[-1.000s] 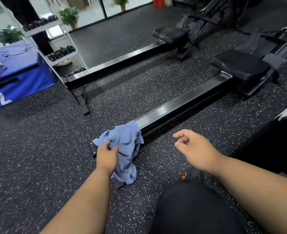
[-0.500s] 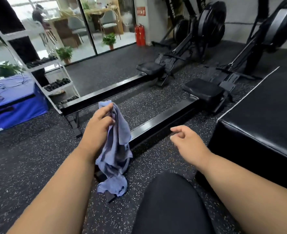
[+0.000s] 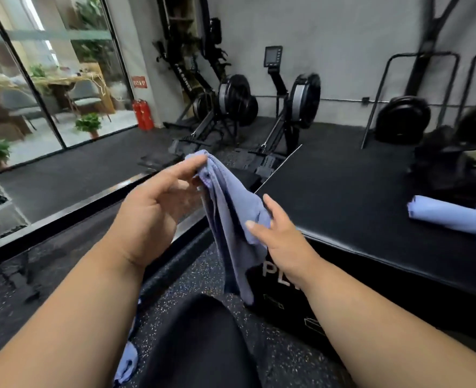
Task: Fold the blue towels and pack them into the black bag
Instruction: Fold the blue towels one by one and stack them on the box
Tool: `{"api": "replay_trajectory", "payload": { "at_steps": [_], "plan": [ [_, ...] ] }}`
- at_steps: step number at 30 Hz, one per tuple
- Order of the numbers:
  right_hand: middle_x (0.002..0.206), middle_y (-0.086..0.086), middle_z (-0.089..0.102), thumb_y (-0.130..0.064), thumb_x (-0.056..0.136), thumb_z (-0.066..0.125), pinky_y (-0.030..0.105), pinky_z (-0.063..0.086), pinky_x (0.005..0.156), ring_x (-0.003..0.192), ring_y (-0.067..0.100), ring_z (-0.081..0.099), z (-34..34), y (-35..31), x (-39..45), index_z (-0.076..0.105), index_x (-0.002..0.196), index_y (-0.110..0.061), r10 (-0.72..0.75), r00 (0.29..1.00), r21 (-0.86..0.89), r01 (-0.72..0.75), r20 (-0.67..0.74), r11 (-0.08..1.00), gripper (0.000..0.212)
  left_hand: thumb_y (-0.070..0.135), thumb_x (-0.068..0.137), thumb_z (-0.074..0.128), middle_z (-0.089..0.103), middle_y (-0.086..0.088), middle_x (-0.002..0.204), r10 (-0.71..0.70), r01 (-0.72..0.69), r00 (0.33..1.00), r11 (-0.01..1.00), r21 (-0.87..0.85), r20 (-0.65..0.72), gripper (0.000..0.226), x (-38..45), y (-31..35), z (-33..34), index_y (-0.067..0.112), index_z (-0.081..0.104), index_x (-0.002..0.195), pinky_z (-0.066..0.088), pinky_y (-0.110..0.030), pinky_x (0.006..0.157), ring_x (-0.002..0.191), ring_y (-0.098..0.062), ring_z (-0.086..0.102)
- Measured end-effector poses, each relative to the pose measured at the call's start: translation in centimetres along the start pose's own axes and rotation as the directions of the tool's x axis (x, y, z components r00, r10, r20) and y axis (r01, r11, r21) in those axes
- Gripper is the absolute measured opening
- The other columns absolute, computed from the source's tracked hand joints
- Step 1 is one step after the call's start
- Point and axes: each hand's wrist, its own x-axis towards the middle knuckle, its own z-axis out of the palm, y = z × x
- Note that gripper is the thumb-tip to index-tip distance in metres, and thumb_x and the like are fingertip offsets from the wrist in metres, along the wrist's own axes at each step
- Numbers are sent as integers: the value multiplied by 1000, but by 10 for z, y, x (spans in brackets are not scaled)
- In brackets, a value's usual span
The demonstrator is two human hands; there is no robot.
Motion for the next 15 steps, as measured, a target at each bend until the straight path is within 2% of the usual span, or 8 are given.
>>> {"api": "replay_trajectory", "payload": {
  "at_steps": [2,3,4,6,9,12,15],
  "plan": [
    [147,2,61,-31,85,75,43,53,109,123,9,65,-24,-11,-19,40,155,-41,-46,990,-34,42,-136,999,80,13,81,49,62,-16,146,-42,42,999,999,29,34,62,-1,-13,23,1,61,140,47,-38,110,135,-29,59],
    [142,4,63,-26,84,72,46,54,107,117,11,67,-37,-18,-29,47,148,-43,-64,976,-55,54,-208,997,70,11,84,49,64,-14,144,-61,57,997,995,76,42,59,-2,-20,32,3,61,141,47,-37,110,134,-27,60],
    [137,4,65,-20,86,68,42,55,104,111,11,67,-50,-25,-37,54,142,-43,-83,958,-78,64,-274,995,61,8,87,53,68,-12,139,-72,66,997,989,135,40,54,-2,-27,39,6,63,140,49,-35,109,130,-24,63],
    [126,9,69,-13,89,62,38,55,95,96,16,67,-75,-40,-52,62,134,-43,-108,925,-81,84,-365,993,54,-1,92,63,75,-3,124,-106,111,994,962,248,-31,44,-2,-41,48,13,66,134,55,-27,96,114,-13,70],
    [109,11,72,-10,92,59,42,58,88,87,24,68,-106,-61,-71,63,134,-41,-103,891,33,131,-441,991,51,-4,86,72,77,7,102,-134,179,979,928,327,-156,44,-3,-55,62,18,68,124,53,-25,80,86,-1,70],
    [90,6,68,-8,95,58,33,53,69,74,18,62,-120,-67,-87,63,133,-38,-64,894,23,82,-444,996,49,-9,93,60,76,9,83,-218,275,952,914,297,-213,32,-1,-65,70,16,70,109,46,-29,69,74,-9,64],
    [93,5,71,-10,92,61,36,52,70,72,18,59,-126,-64,-94,66,128,-40,-36,886,-6,37,-462,999,47,-1,97,62,77,1,97,-275,339,922,913,226,-271,30,1,-72,69,14,67,123,41,-32,63,79,-19,59]
  ]
}}
